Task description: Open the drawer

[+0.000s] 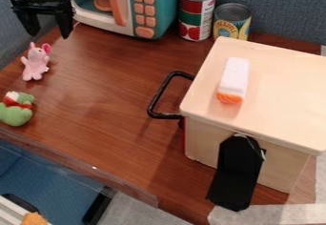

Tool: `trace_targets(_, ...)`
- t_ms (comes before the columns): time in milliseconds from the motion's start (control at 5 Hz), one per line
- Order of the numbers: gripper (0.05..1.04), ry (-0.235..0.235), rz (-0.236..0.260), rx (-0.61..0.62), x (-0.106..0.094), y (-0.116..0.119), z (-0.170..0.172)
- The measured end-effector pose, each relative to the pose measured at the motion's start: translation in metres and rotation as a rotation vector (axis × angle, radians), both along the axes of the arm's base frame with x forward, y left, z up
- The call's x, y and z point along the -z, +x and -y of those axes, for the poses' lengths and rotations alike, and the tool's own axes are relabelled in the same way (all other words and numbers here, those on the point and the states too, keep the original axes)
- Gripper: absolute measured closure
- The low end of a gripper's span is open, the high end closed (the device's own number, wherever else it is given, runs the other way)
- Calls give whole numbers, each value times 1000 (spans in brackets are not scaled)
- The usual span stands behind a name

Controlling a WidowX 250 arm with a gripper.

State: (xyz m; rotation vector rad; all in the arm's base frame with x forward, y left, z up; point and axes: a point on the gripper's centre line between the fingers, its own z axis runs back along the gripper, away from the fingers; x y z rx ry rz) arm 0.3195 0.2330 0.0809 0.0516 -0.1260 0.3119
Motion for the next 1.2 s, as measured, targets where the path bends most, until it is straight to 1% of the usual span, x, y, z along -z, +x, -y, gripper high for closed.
trace_targets(200,83,-26,-30,7,14,-2,4)
trace_targets(400,83,-138,-69,104,24,-9,46)
trace_targets(600,83,-167,-31,210,2,-3,85)
trace_targets(800,83,-194,-27,303,-6,1,124)
trace_targets(1000,83,-223,-63,348,-2,2,157)
trace_targets(1200,83,-226,-118,345,8,-4,184)
